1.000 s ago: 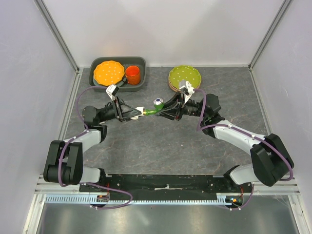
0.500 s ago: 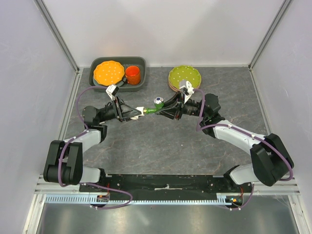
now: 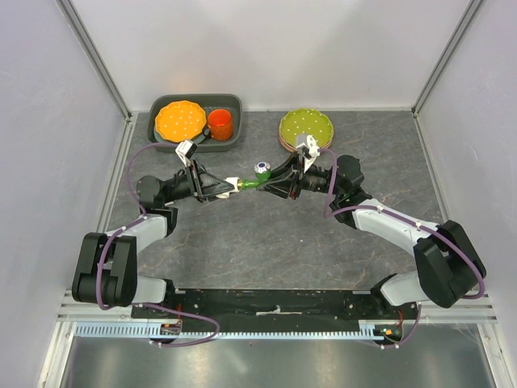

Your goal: Install the water faucets

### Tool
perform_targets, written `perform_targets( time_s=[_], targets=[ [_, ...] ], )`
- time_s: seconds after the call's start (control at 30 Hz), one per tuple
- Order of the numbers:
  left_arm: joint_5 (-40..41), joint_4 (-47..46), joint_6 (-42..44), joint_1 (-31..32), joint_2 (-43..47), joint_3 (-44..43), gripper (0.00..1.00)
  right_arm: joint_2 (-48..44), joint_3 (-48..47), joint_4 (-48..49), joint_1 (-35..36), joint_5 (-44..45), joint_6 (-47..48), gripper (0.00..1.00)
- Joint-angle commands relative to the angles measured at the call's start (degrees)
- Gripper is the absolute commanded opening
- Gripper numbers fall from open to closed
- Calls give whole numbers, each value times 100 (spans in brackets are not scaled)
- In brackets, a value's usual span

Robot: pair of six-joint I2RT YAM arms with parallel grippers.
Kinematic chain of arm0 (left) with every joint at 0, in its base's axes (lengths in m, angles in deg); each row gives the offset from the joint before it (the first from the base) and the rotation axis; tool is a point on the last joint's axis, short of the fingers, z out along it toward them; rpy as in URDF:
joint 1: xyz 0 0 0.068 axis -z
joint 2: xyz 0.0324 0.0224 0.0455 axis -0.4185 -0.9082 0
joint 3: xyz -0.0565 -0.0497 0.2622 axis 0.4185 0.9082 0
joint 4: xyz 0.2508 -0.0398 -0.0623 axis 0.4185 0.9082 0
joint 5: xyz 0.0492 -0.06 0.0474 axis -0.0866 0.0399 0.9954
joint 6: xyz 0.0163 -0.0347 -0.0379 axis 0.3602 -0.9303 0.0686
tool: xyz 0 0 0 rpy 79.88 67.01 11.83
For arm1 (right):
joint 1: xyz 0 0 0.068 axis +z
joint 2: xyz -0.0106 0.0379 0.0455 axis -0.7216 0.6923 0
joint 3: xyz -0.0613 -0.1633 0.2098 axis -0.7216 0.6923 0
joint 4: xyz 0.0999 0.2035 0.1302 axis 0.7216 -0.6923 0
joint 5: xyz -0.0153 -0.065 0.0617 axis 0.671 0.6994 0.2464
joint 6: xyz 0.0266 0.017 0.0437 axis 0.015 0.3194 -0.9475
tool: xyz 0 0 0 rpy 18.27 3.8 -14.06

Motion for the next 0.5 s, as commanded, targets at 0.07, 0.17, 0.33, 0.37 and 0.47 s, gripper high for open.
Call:
perform_targets(
  time_s=[0.07,0.17,0.33,0.37,0.47],
  targets=[
    [-193,-2093,-131,121,166,-133,2,13,-157,-10,137,78,372,0],
    [-211,-1847,44,147,254,-141,2,-57,-148,-63,172,113,425,0],
    [-316,-665,834,287,561,-203,2,-13,-218,-142,216,149,329,0],
    [-334,-425,1027,305,640,-212,2,-5,-227,-134,234,149,302,0],
    [-325,409,1826,349,983,-264,2,30,-236,-107,260,149,197,0]
  ],
)
